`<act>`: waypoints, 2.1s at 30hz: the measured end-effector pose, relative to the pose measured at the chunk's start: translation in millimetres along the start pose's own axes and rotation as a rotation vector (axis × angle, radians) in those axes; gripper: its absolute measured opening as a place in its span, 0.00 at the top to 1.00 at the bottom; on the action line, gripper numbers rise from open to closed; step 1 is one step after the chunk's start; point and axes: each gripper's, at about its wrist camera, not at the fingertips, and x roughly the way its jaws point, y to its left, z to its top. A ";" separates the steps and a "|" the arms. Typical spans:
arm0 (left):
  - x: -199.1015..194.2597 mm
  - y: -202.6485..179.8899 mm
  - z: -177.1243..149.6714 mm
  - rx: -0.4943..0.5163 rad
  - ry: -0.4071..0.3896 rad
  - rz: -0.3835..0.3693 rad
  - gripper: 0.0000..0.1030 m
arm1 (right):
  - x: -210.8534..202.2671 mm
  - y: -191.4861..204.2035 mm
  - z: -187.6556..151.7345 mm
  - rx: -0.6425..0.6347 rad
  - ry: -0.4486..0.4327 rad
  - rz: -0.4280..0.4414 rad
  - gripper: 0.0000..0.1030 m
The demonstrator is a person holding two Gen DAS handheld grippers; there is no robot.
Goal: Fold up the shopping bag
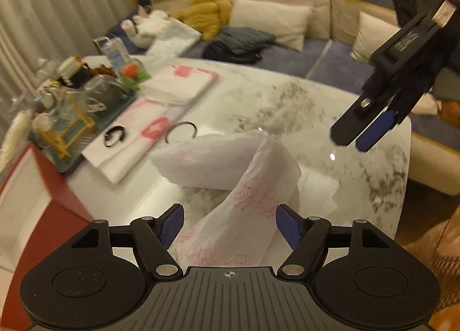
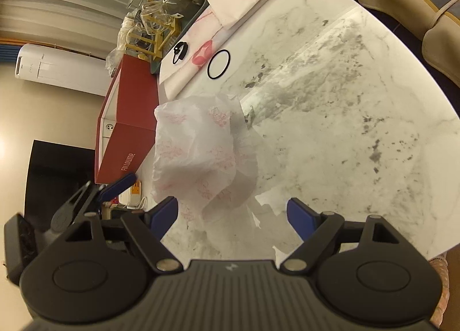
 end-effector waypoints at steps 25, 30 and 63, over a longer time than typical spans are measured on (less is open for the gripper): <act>-17.4 68.4 -103.8 -1.032 -0.136 -0.358 0.59 | 16.3 103.0 -14.7 -0.649 -0.116 -0.343 0.25; 17.3 75.4 -54.1 -1.048 -0.147 -0.468 0.35 | 38.3 114.0 -44.2 -0.816 -0.042 -0.444 0.99; 48.7 51.5 -19.7 -0.188 -0.059 0.199 0.35 | 68.8 106.9 -42.3 -0.741 0.133 -0.191 0.54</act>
